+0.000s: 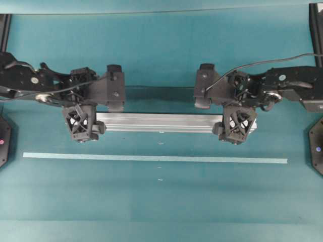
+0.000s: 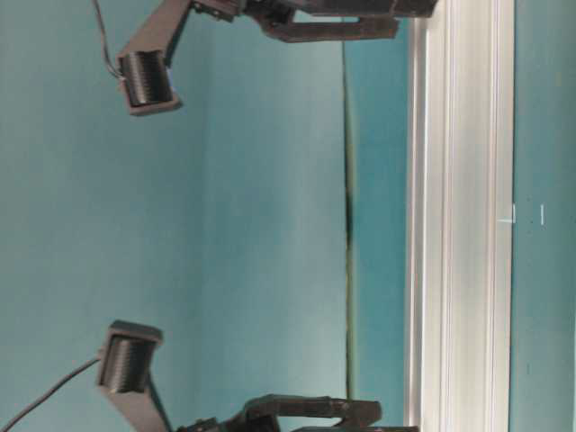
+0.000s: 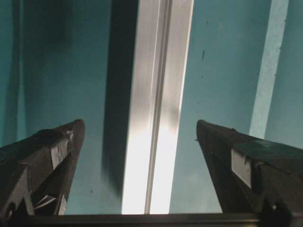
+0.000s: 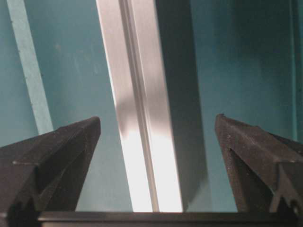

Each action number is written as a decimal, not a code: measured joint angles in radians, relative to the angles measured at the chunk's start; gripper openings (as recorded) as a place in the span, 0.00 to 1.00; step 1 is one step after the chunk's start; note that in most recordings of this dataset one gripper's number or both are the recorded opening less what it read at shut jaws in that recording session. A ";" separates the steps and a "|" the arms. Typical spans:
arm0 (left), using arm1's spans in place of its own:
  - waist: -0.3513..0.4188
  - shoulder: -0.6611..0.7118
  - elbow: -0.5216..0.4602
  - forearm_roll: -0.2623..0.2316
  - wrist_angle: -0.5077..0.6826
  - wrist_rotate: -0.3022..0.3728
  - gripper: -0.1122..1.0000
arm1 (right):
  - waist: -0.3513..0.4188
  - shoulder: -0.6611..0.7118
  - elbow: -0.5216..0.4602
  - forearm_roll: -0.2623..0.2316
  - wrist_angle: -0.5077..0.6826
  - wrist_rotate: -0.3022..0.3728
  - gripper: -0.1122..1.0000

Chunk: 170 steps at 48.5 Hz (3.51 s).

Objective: Lift the metal rail with both hands and move it towards you.
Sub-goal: 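Lower both open grippers down around the rail ends, then close both grippers on the rail ends, then lift the rail off the table with both grippers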

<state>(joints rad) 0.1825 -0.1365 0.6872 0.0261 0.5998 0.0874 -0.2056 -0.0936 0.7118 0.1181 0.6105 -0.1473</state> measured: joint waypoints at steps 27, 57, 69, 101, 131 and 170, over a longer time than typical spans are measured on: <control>0.002 0.081 0.034 0.002 -0.101 -0.002 0.97 | 0.006 0.072 0.049 0.000 -0.081 -0.005 1.00; 0.009 0.124 0.071 0.002 -0.189 0.002 0.97 | -0.031 0.112 0.067 0.000 -0.118 -0.008 1.00; 0.009 0.124 0.074 0.000 -0.202 0.000 0.96 | -0.029 0.114 0.067 0.002 -0.120 -0.008 1.00; 0.000 0.114 0.110 0.005 -0.249 -0.015 0.39 | 0.011 0.123 0.051 0.002 -0.098 -0.003 0.48; -0.002 0.095 0.114 0.003 -0.229 -0.025 0.39 | -0.006 0.118 0.040 0.017 -0.081 -0.008 0.48; -0.054 -0.256 -0.221 0.005 0.370 -0.035 0.39 | -0.011 -0.170 -0.293 0.025 0.555 0.084 0.48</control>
<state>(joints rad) 0.1289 -0.3927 0.4663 0.0307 0.9695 0.0522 -0.2163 -0.2638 0.4188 0.1427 1.1658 -0.0629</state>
